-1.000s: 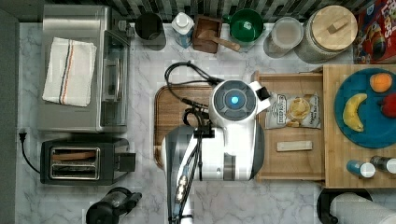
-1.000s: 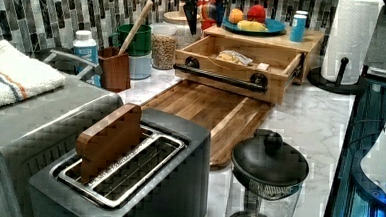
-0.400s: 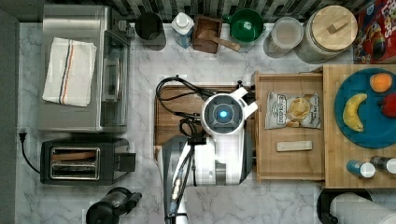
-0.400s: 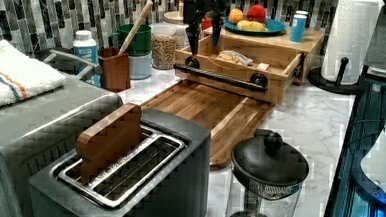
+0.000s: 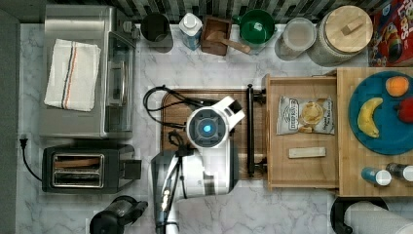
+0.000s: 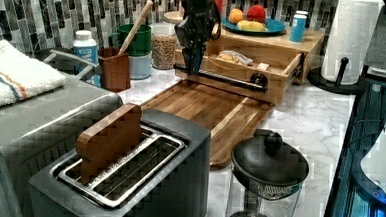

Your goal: Close the drawer.

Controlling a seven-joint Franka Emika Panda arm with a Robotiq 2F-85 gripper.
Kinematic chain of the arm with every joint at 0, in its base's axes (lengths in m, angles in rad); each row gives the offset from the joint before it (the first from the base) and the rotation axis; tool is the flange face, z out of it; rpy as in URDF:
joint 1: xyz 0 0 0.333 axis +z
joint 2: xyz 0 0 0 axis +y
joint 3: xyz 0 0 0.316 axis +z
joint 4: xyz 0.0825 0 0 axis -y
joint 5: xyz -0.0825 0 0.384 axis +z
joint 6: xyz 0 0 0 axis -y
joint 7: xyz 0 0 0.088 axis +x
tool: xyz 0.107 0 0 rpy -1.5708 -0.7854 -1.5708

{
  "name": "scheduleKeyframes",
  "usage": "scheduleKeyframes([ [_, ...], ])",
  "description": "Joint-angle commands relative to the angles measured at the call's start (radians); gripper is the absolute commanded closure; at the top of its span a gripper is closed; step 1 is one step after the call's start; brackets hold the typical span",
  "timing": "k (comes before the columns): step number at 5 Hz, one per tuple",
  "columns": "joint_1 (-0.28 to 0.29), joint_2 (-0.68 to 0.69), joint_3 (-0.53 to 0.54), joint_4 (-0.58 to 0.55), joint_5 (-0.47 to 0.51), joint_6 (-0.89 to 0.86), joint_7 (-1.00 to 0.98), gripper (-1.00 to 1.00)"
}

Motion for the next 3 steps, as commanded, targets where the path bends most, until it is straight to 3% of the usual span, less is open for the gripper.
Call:
scheduleKeyframes([
  [1, -0.017, 0.082, -0.008, -0.043, -0.006, 0.112, -0.039, 1.00],
  [3, -0.075, 0.134, -0.038, -0.050, -0.021, 0.179, -0.165, 1.00],
])
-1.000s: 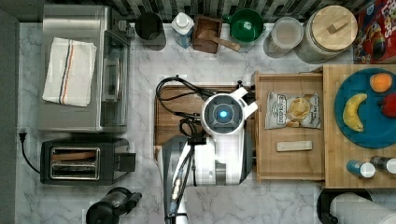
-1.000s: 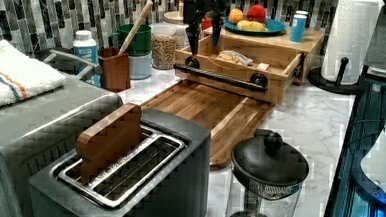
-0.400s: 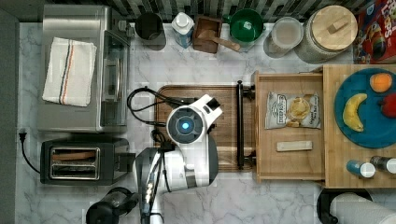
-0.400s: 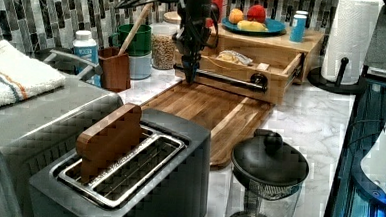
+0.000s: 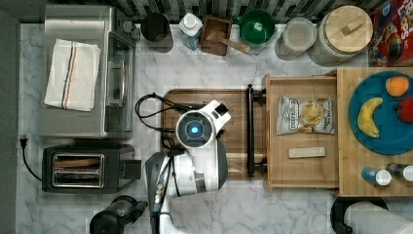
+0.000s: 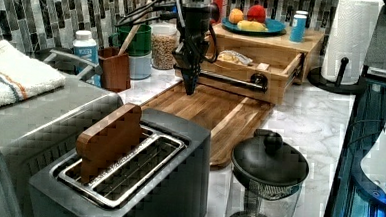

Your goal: Close the drawer.

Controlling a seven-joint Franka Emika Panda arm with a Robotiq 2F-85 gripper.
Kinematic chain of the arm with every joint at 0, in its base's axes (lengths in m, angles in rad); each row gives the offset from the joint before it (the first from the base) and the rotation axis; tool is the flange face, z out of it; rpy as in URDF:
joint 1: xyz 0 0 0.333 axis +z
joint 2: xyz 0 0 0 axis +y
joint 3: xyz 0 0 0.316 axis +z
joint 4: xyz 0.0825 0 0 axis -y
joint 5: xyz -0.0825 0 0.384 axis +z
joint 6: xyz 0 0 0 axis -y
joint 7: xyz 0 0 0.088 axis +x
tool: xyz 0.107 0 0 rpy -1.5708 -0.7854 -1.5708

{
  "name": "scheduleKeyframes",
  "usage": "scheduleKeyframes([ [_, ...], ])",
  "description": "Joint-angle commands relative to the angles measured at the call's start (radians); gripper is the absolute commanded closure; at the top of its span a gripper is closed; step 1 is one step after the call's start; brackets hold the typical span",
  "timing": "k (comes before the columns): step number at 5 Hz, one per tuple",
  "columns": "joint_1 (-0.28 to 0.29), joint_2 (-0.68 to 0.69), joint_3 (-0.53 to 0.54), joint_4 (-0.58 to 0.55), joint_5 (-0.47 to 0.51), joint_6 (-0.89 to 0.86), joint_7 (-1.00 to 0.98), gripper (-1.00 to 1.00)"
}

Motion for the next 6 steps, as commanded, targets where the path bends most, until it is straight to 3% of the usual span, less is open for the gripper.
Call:
scheduleKeyframes([
  [1, -0.090, 0.055, -0.086, -0.019, -0.050, 0.110, -0.186, 1.00],
  [3, -0.140, 0.094, -0.116, 0.030, -0.102, 0.122, -0.243, 1.00],
  [6, -0.289, 0.171, -0.151, 0.107, -0.115, 0.174, -0.481, 1.00],
])
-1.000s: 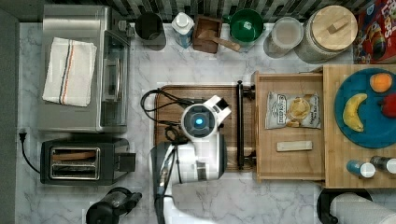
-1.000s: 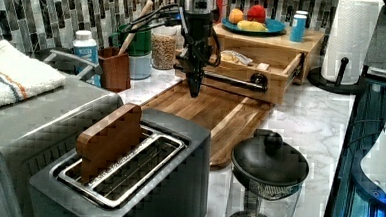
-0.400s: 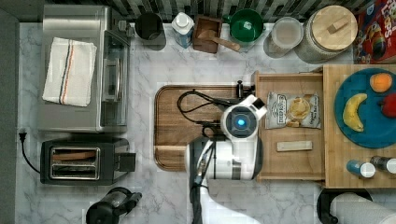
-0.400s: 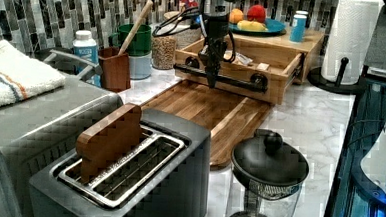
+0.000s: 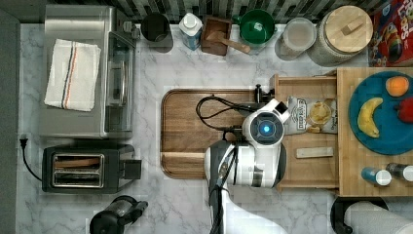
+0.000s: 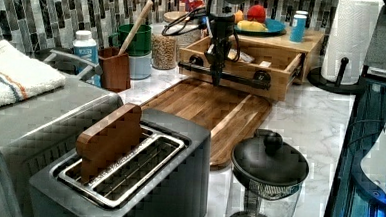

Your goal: Close the drawer.

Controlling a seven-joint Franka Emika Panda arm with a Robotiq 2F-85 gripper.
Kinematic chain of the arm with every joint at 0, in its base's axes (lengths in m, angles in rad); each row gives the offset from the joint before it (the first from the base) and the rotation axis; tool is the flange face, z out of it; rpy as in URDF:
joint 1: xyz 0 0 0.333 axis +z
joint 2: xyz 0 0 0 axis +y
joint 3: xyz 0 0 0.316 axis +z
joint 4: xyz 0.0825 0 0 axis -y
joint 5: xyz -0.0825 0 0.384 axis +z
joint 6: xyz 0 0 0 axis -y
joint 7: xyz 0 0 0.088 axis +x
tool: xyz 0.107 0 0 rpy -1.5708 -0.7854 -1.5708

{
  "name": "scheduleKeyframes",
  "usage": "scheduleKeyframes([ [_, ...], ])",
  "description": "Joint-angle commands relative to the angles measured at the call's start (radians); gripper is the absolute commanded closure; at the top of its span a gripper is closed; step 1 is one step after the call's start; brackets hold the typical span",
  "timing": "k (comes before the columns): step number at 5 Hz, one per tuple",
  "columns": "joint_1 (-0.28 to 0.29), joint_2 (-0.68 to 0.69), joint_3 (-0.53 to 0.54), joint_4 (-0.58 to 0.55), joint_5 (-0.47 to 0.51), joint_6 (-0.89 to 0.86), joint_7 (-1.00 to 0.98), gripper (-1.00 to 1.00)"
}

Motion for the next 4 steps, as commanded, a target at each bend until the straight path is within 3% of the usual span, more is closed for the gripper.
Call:
scheduleKeyframes([
  [1, -0.137, 0.063, -0.072, 0.135, 0.012, 0.031, -0.324, 1.00],
  [4, -0.270, 0.120, -0.170, 0.246, 0.115, 0.117, -0.499, 1.00],
])
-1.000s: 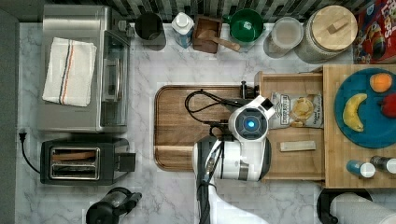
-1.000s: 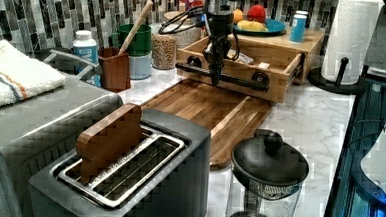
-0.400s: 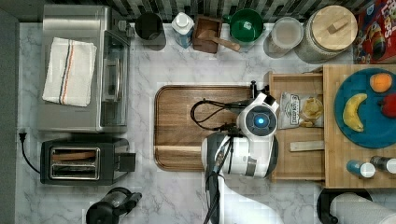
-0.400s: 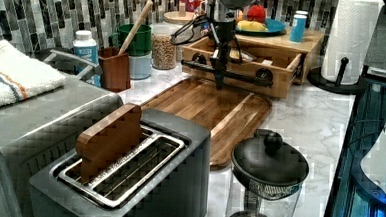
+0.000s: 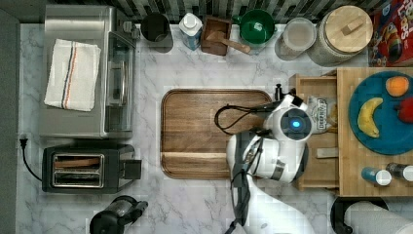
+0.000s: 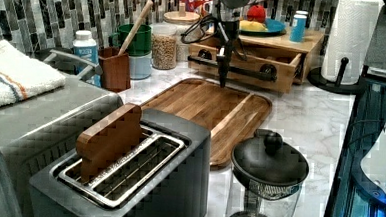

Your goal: Close the drawer.

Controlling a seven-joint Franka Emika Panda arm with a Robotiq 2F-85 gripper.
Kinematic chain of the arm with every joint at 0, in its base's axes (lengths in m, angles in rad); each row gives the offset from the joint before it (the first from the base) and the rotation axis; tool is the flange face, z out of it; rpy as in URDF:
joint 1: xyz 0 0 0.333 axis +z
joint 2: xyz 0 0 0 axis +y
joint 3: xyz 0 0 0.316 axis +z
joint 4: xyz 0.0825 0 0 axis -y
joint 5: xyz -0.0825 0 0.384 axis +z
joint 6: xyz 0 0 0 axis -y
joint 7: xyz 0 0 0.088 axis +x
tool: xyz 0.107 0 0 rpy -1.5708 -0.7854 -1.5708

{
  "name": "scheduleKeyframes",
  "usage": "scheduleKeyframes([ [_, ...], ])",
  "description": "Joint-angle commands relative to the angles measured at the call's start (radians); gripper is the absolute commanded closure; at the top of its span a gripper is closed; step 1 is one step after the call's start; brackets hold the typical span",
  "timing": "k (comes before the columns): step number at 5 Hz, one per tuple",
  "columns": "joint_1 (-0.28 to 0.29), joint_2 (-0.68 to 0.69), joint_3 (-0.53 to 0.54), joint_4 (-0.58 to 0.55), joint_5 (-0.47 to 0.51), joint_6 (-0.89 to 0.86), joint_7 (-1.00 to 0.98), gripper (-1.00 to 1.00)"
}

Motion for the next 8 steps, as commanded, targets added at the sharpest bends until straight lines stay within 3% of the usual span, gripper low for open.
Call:
scheduleKeyframes([
  [1, -0.191, 0.046, -0.177, 0.194, 0.018, 0.158, -0.070, 1.00],
  [3, -0.230, 0.088, -0.186, 0.258, 0.010, 0.188, -0.130, 1.00],
  [4, -0.211, 0.057, -0.190, 0.256, 0.000, 0.095, -0.104, 1.00],
  [8, -0.208, 0.057, -0.192, 0.256, 0.002, 0.095, -0.105, 1.00],
])
